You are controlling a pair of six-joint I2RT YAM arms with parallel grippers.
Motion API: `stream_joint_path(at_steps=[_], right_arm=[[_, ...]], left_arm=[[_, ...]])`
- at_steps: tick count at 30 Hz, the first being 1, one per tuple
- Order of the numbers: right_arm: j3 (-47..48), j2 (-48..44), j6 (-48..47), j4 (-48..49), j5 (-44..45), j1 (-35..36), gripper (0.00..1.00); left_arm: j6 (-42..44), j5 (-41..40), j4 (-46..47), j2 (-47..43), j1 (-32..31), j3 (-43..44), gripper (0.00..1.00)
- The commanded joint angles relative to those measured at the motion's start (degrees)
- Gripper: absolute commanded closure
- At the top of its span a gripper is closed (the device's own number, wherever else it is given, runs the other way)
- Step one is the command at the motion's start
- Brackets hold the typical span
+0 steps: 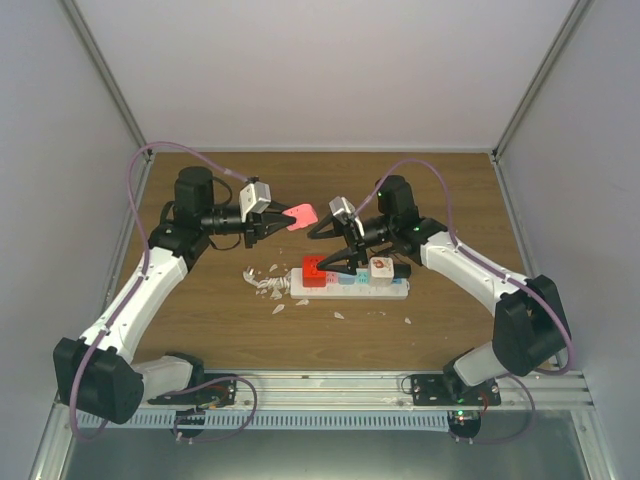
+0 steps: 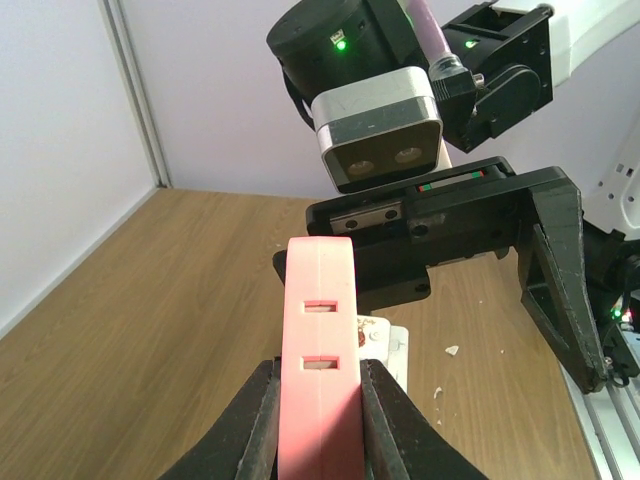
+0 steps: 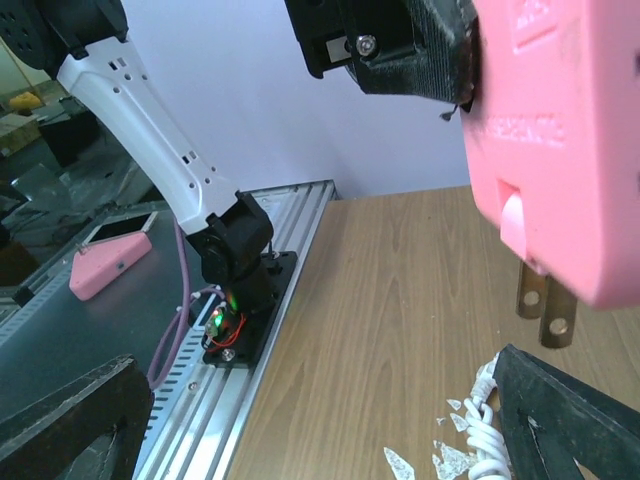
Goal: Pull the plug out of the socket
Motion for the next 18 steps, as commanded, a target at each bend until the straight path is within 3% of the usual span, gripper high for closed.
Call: stream_joint_path(at_steps=[1,18], right_arm=[[1.1,0.2,2.6,2.9,-1.6,0.6,0.05],[-1.6,-0.9,2.6,4.3,-2.1,0.6,0.05]], left_arm=[[-0.3,-0.7,3.3,-0.4,-0.9,-0.1,1.0],[-1.5,-3.1,4.4,-0.7,0.5,1.4,1.0]])
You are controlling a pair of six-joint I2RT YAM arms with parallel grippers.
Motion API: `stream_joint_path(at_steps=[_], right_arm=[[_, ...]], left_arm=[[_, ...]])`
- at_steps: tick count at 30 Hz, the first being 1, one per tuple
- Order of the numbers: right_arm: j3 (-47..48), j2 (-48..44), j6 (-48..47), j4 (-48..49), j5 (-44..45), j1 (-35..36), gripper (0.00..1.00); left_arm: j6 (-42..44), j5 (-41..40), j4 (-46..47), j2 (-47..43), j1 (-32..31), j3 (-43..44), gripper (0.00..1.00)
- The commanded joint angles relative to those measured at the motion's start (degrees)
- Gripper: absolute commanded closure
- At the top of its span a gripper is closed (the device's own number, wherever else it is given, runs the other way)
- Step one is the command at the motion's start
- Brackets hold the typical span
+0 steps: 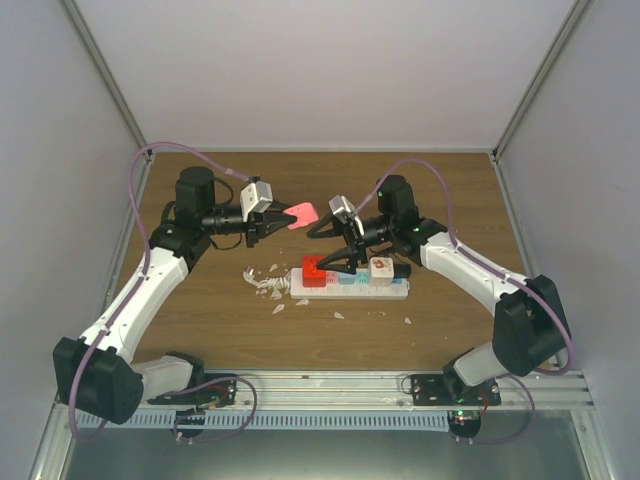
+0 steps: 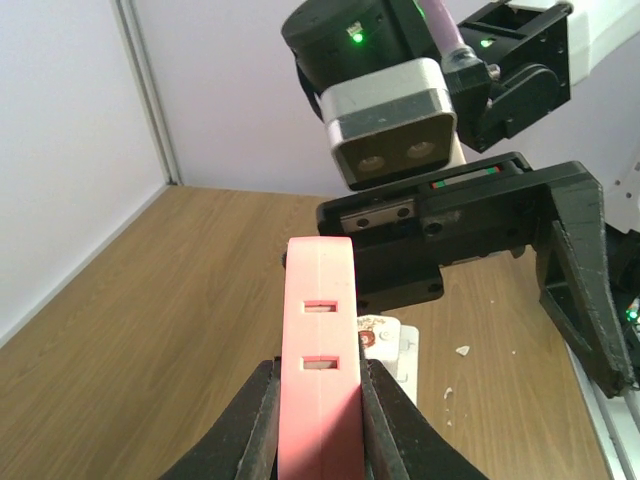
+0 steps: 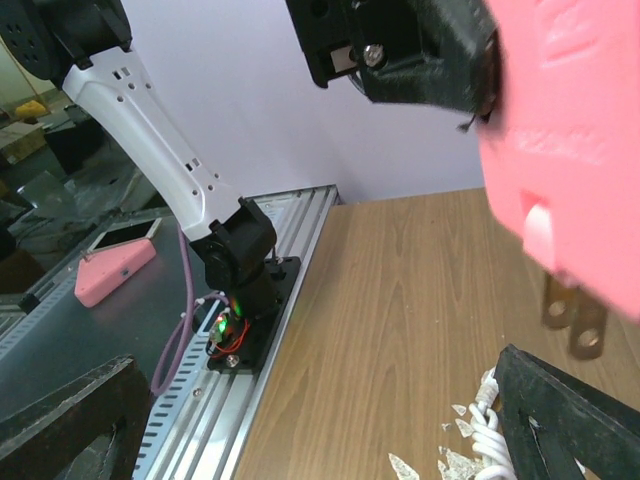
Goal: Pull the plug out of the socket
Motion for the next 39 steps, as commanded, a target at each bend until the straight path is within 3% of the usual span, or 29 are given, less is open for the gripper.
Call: stream_joint_path(at_steps=[1,13,32,39], right_arm=[[-1.7,-1.2,0.0,1.9,-1.8,0.5,0.05],[-1.0,-1.5,4.3,6.3,-2.1,0.6,0.04],[2.1,-0.9,4.1,6.6,0.7,0.4,0.04],[2.4,-2.2,2.6,6.2,-1.1,0.5,0.06]], left_arm=[[-1.6,-1.6,4.1,-0.6,1.4,1.3,1.0],[-2.4,-1.4,4.8,-0.1,0.0,-0.2,1.0],[-2.4,5.6,3.9,-0.2,-0.6,-1.7,1.0],[-3.1,3.6,3.9,1.0,-0.6,-1.5,1.0]])
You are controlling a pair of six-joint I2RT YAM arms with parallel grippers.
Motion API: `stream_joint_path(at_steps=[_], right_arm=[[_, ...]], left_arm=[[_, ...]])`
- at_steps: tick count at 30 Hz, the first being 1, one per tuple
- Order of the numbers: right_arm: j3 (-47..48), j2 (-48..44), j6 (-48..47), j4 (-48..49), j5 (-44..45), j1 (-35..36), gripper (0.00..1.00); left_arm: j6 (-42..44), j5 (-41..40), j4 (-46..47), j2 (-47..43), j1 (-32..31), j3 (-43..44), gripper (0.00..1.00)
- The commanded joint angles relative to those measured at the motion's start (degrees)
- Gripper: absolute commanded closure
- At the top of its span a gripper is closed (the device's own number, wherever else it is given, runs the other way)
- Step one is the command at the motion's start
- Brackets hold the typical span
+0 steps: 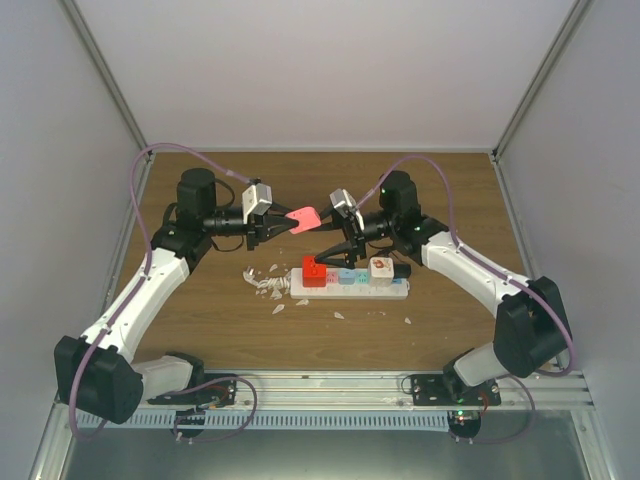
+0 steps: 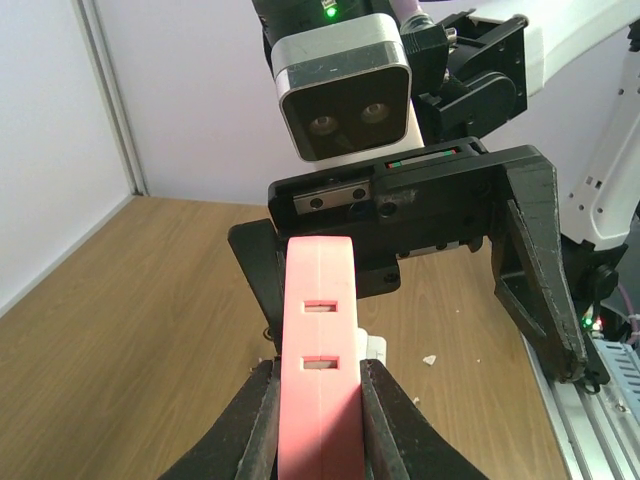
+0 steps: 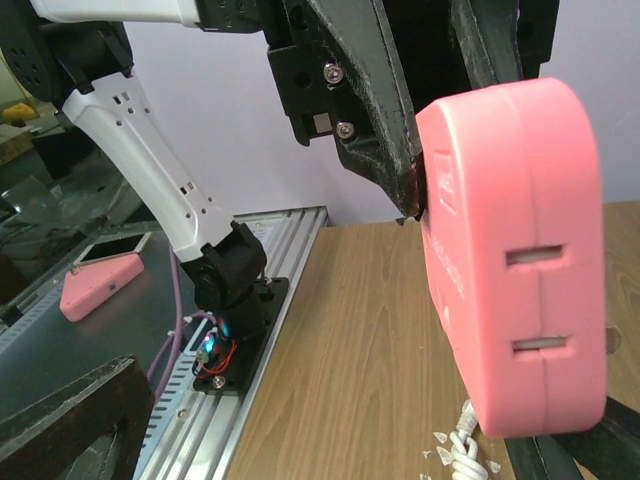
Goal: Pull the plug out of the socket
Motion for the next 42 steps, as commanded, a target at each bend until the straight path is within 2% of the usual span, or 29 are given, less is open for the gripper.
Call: stream_joint_path(at_steps=[1,13,30,37,42], right_arm=[[2.0,-1.9,-1.9,0.2,-2.1,0.5,0.07],[2.7,-3.0,-5.5,-1.7,-4.9,0.6,0.11],[5.9,-3.5,-7.5,-5.8,-5.9,0.6,0.15],[6.4,-3.3,-6.1,-4.2,-3.8,-1.3,0.11],[5.2,-3.3,-6.5,-3.9,-0.1,-3.7,0.05]], left_arm=[[-1.0,0.0,1.8,1.2,-0.3,-0.2,1.0],[-1.1,2.6,-1.1,5.7,-0.2,1.4,1.0],[-0.6,-1.4,-3.7,8.4,-0.1,1.8,1.0],[1.2,-0.6,-5.9,7.6,1.2,1.8,1.0],[2.1,0.5,-7.3,7.7,4.4,2.4,1.0]])
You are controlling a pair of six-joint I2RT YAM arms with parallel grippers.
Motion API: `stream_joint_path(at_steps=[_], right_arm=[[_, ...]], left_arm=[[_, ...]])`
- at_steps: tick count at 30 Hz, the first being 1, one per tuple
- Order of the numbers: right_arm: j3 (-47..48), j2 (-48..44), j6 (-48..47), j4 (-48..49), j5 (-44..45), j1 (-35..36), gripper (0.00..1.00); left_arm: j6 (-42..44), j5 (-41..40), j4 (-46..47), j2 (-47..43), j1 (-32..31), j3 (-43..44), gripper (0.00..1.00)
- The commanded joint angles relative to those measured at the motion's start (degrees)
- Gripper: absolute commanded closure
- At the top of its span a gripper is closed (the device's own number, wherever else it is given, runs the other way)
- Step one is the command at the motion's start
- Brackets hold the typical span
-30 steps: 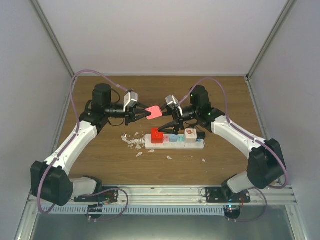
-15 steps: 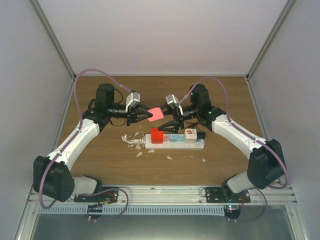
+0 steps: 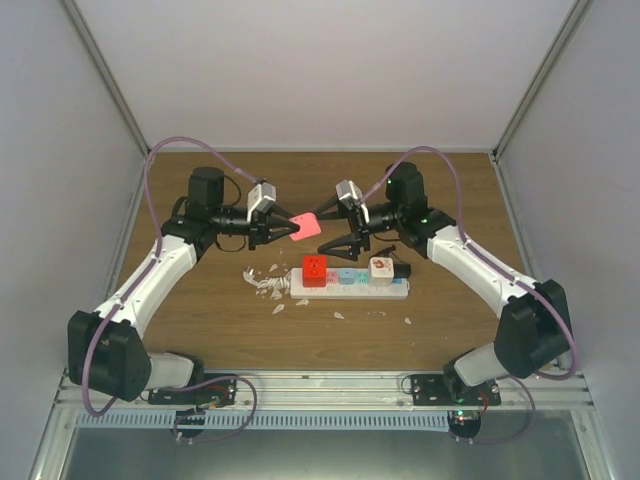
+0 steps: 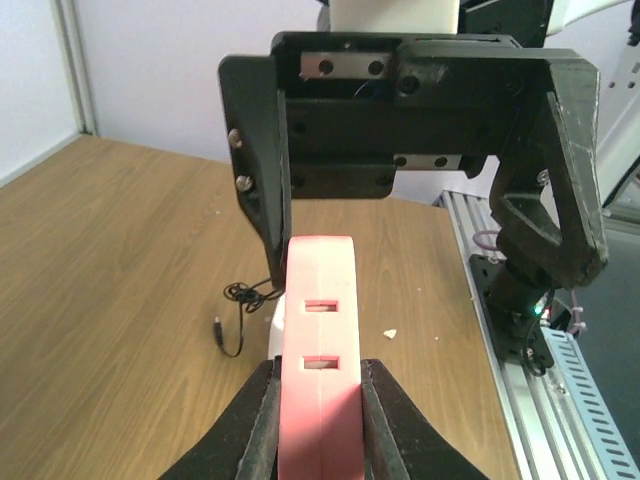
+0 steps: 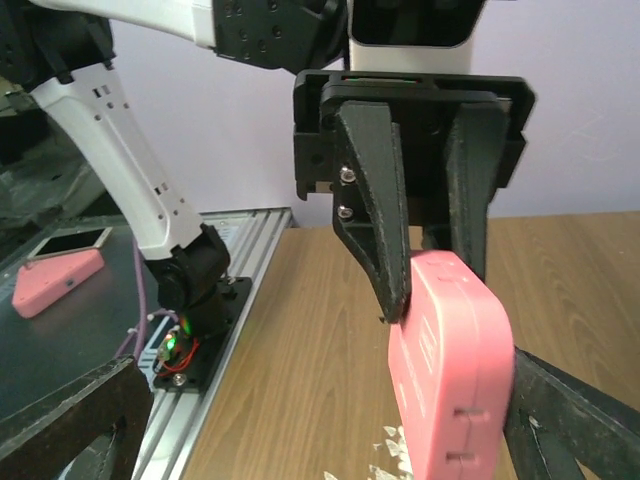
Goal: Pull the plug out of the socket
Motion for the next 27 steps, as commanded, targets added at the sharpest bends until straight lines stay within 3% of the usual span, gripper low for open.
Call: stream_joint_path(at_steps=[1,9,17,27], right_arm=[[0.9,-2.8,-0.9,2.6,-1.0,-2.4,0.04],[-3.3,-3.9,-4.8,3.0,4.8,-6.4,0.0],[-10.2,-3.8,-11.7,0.6,9.3,-7.6,0.0],[-14.3,-3.8,-14.1,2.6,10.6,-8.7,0.0]], left_arm=[[2.1,-3.4,-2.9,1.4,4.2,1.6,1.0],[2.2,-2.7,-4.0,5.7,12.4,5.0,1.0],[2.8,-5.7,-6.9,16.6,23.5,14.7,1.0],[-4.8,-11.4,-0.3,31.4,33.8,21.1,1.0]])
